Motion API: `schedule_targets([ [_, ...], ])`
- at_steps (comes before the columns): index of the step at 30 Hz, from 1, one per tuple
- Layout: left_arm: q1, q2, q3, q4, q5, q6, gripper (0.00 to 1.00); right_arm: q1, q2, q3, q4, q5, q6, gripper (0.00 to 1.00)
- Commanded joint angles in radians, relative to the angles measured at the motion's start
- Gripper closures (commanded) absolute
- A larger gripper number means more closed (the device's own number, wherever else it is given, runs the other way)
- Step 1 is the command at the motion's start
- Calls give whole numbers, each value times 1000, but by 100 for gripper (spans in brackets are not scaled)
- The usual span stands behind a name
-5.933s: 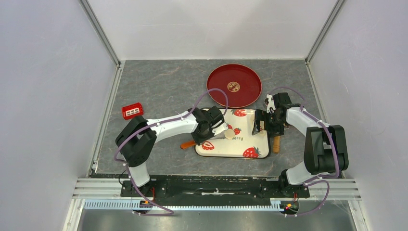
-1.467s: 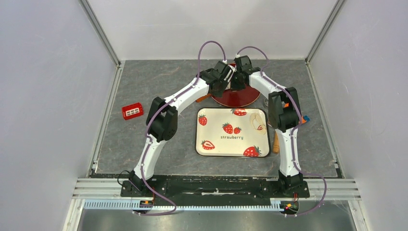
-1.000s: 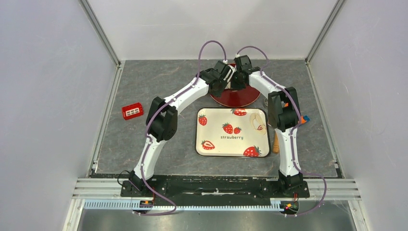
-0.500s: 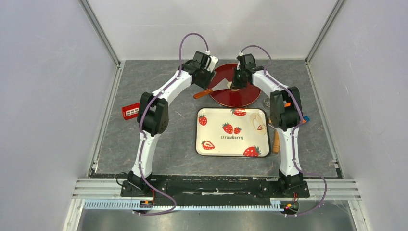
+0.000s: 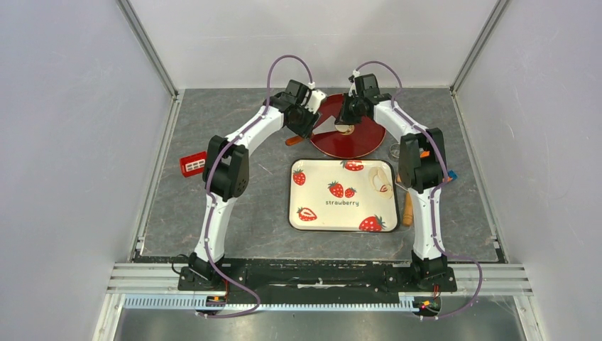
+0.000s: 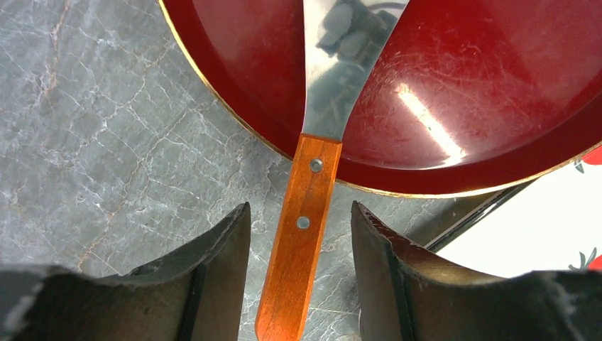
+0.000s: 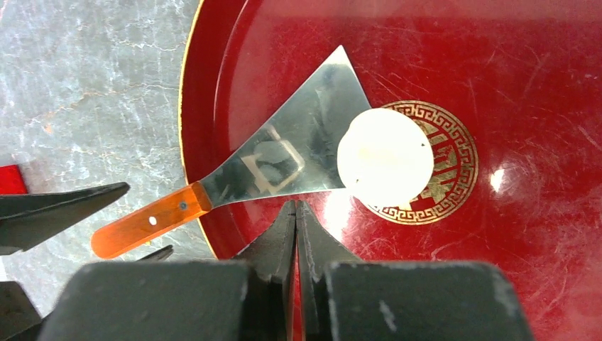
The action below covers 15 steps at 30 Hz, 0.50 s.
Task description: Roll out the dumpling wrappers from the dough
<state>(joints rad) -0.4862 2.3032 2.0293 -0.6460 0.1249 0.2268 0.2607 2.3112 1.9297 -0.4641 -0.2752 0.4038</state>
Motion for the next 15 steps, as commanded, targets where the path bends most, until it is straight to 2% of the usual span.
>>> schedule_targets([
  [1, 6, -2, -24, -9, -11, 54, 42, -6, 23, 45, 28, -38, 23, 99],
  [10, -13, -5, -70, -21, -19, 109, 47, -8, 75, 74, 23, -83, 68, 100],
  [14, -22, -9, -76, -28, -10, 132, 56, -9, 92, 82, 17, -89, 75, 100],
  [15, -24, -11, -81, -28, -4, 142, 62, -9, 97, 86, 13, -93, 78, 100],
])
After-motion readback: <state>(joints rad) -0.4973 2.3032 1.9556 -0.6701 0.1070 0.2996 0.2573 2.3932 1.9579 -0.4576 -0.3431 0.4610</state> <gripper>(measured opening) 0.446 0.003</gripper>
